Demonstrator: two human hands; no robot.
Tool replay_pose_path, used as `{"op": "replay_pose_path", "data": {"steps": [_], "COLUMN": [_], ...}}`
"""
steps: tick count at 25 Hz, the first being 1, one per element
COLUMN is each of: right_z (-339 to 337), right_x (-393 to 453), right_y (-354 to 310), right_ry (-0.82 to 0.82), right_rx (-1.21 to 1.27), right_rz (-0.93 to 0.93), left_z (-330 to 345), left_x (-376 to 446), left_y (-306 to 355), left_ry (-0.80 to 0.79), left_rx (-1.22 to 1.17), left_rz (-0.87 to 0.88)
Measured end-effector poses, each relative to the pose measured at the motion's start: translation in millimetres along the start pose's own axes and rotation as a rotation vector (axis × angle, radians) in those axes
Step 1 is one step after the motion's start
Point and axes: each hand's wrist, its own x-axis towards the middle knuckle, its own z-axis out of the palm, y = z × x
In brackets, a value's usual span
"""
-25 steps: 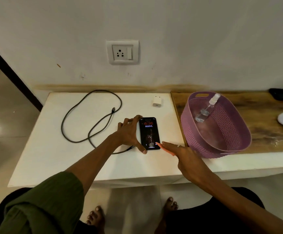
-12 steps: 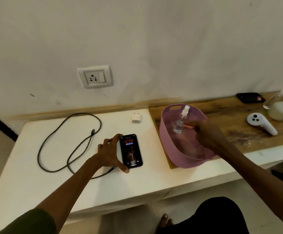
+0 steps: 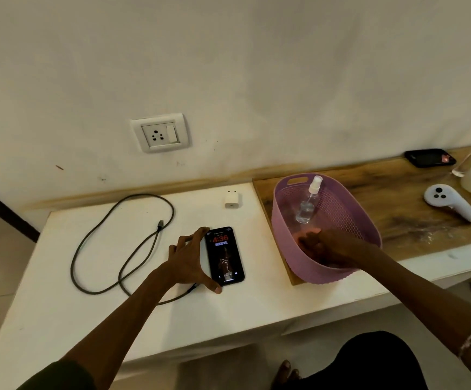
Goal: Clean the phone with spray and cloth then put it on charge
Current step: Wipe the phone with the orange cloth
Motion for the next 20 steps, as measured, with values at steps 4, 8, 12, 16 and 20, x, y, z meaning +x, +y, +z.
{"op": "replay_pose_path", "data": {"steps": [4, 8, 12, 16, 20], "right_z": [0, -9, -29, -53, -23], "right_x": [-4, -10, -19, -41, -58], "right_y": [-4, -8, -21, -39, -71], "right_ry": [-0.094, -0.121, 0.006, 0.266, 0.440], "right_rx": [-0.050, -0.569, -0.744, -0.647, -0.339], "right_rz": [0.018, -0.169, -0.249, -0.338, -0.553], "left_z": [0, -2, -2, 0, 3], "left_x": [-1, 0, -6, -29, -75], "left_y": [0, 2, 2, 4, -21], "left_ry": [0.000, -0.028, -0.034, 0.130, 0.386], "left_rx": [0.003, -0.005, -0.020, -0.146, -0.236], "left_rz": [-0.002, 0.008, 0.026, 0.033, 0.030]}}
